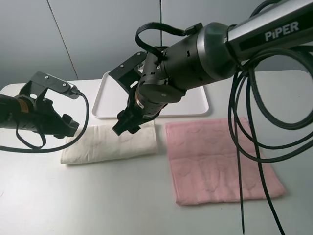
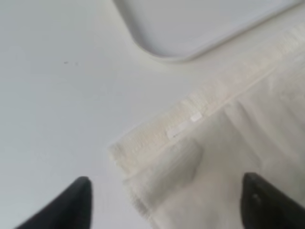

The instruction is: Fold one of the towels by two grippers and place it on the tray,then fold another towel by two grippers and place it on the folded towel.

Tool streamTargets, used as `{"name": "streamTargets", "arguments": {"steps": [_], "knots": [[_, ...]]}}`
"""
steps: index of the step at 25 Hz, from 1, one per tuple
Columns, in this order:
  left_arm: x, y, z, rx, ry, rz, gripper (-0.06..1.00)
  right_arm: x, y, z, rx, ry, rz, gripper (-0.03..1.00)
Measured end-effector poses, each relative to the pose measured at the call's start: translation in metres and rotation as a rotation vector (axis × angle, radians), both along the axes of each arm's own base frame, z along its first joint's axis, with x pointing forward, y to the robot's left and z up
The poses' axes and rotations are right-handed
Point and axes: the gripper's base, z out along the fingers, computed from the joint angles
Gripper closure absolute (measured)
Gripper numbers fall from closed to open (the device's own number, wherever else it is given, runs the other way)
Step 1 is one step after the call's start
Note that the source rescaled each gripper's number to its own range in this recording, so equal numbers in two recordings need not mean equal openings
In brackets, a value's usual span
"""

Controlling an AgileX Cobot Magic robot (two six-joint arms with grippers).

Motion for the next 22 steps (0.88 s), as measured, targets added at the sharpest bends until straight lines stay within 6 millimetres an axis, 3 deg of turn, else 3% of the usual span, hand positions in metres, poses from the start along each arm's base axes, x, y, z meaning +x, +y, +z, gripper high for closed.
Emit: {"name": "streamTargets", "arguments": {"steps": [2, 4, 12, 22], "knots": [[0.000, 0.000, 0.000, -0.017, 0.010, 0.029, -0.04, 0.000, -0.001, 0.000, -0.008, -0.001, -0.017, -0.01], [0.000, 0.001, 0.000, -0.036, 0.036, 0.069, -0.05, 0.001, -0.003, -0.001, -0.021, 0.002, -0.037, -0.03], [0.016, 0.020, -0.002, -0.080, 0.299, 0.294, -0.05, 0.004, -0.013, -0.004, -0.040, 0.064, -0.090, -0.03], [0.032, 0.018, -0.031, -0.073, 0.501, 0.368, -0.05, -0.003, -0.018, -0.009, -0.063, 0.213, -0.060, -0.03]]}}
